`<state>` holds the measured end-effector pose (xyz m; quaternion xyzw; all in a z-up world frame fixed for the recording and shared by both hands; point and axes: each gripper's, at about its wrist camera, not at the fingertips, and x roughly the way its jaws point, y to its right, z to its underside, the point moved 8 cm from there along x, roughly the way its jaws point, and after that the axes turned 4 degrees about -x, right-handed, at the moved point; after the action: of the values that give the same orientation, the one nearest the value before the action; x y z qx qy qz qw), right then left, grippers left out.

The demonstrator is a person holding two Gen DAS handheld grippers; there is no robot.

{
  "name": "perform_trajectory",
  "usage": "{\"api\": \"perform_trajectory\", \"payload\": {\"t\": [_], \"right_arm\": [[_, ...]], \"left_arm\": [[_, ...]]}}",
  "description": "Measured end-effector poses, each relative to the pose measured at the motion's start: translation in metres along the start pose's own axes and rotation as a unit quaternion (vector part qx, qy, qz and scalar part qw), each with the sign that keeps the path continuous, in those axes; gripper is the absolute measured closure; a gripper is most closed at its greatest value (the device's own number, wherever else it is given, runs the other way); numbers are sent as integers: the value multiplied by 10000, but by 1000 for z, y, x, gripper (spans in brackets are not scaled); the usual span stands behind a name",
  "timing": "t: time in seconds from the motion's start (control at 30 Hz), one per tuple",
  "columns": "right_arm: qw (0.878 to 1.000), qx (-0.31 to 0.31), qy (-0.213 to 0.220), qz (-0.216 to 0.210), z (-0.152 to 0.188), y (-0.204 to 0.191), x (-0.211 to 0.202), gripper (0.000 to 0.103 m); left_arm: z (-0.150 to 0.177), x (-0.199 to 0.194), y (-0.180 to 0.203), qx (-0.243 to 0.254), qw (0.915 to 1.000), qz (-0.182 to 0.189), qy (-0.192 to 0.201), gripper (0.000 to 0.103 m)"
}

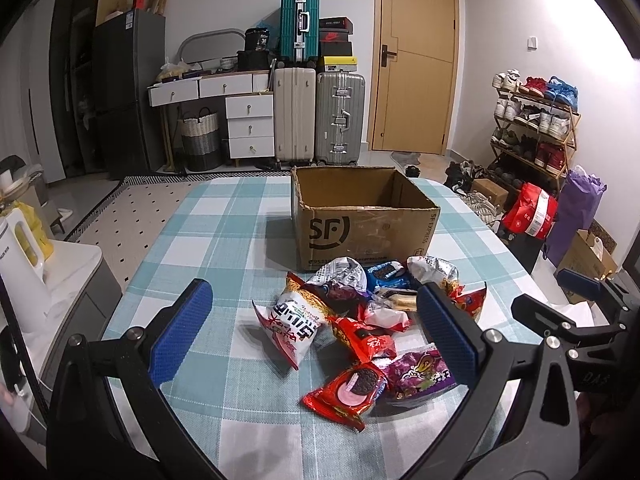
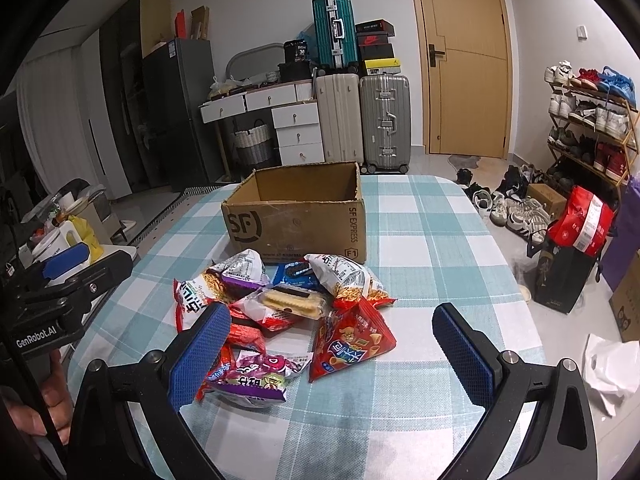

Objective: Organize snacks

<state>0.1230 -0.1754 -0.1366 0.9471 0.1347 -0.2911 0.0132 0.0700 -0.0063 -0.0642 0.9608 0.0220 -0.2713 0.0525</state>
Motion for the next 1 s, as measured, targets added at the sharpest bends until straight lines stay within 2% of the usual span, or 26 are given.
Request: {"api": "perform_trajectory", "payload": {"t": [0.3,1.0], "right_arm": [[10000,30,-93,-17,5,5,10,0],[9968,302,-704,-207,31,28,84,0]], "left_arm": [[3,23,-5,14,9999,-105,-131,1],[14,78,-18,-127,9991,-98,-383,1]]}}
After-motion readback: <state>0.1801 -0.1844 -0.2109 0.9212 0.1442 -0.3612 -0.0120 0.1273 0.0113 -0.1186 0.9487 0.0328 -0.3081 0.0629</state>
